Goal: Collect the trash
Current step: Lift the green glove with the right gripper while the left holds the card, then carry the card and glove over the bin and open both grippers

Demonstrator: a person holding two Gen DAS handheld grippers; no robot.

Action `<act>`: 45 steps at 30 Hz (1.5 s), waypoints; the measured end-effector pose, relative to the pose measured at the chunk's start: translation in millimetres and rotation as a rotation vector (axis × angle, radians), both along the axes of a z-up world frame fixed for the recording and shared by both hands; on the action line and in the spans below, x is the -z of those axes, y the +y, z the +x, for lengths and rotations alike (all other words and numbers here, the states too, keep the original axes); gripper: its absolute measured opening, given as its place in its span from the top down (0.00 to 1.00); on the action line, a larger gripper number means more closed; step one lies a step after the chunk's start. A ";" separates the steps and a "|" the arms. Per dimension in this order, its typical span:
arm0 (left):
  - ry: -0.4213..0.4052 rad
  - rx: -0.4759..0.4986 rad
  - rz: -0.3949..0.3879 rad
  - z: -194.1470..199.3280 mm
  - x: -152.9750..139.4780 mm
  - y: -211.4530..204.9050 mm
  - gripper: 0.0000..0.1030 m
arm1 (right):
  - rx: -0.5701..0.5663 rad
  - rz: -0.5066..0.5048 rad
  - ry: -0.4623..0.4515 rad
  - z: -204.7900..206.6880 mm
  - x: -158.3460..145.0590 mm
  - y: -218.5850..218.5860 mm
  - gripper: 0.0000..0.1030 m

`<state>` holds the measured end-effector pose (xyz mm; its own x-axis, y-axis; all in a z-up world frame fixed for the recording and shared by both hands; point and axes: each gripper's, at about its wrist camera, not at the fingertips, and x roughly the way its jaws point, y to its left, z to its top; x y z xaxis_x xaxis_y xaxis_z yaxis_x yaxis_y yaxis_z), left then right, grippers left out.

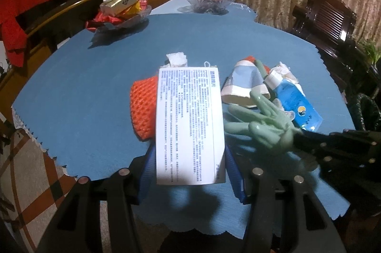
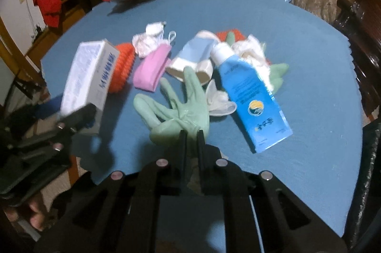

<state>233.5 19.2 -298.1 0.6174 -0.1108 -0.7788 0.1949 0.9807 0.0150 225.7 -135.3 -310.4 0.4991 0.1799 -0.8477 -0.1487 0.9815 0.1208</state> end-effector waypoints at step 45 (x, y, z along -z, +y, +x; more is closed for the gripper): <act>-0.034 0.321 -0.032 -92.0 -83.7 -282.5 0.47 | 0.560 -0.006 -0.207 -163.7 -117.1 -306.8 0.93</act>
